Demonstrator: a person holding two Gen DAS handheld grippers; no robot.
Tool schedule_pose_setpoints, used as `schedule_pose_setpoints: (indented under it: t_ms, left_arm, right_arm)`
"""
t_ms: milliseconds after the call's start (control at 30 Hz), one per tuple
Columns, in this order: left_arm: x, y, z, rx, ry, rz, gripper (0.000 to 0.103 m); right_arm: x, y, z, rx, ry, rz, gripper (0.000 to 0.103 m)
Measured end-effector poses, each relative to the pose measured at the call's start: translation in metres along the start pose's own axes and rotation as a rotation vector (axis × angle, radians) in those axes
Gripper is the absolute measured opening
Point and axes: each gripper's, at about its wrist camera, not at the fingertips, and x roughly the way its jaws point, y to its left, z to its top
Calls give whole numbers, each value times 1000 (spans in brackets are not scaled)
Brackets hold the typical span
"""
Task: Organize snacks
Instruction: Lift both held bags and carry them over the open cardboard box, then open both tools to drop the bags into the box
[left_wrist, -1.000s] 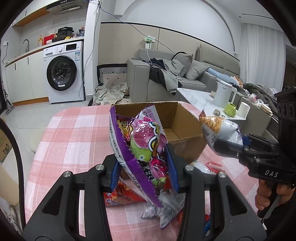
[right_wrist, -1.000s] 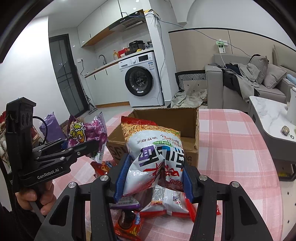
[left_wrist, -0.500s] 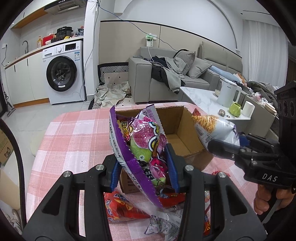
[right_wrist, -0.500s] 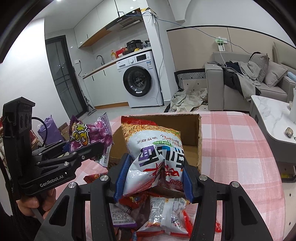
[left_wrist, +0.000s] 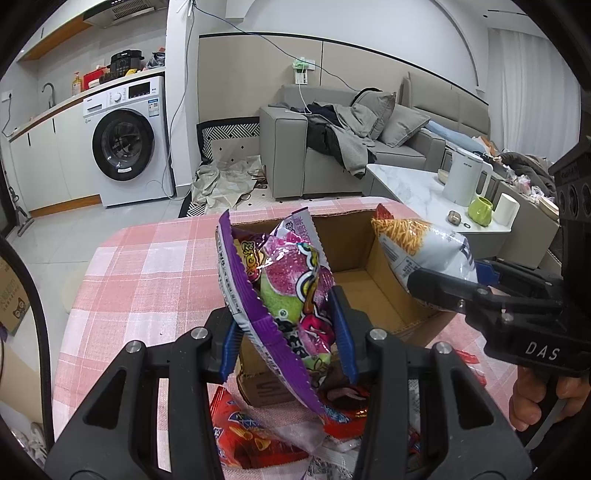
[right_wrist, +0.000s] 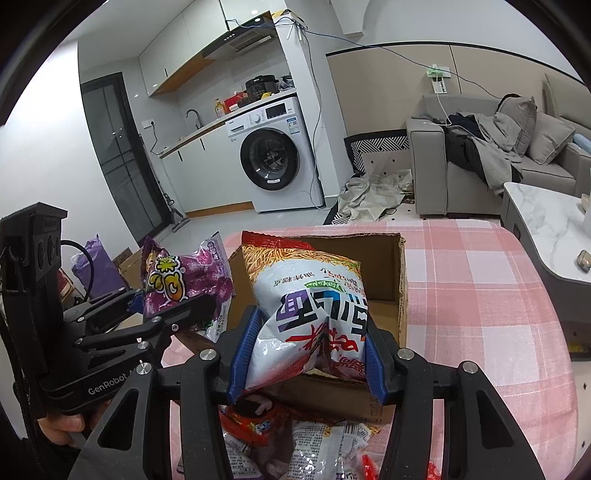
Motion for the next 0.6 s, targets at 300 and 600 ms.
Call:
schedule_pose_setpoints:
  t_ms: [300, 600]
  left_arm:
    - [23, -3, -1, 17, 31, 15, 40]
    - [43, -2, -3, 29, 59, 29, 41]
  right_arm:
    - [13, -3, 3, 8, 27, 5, 52]
    - [30, -6, 11, 12, 55, -4, 53]
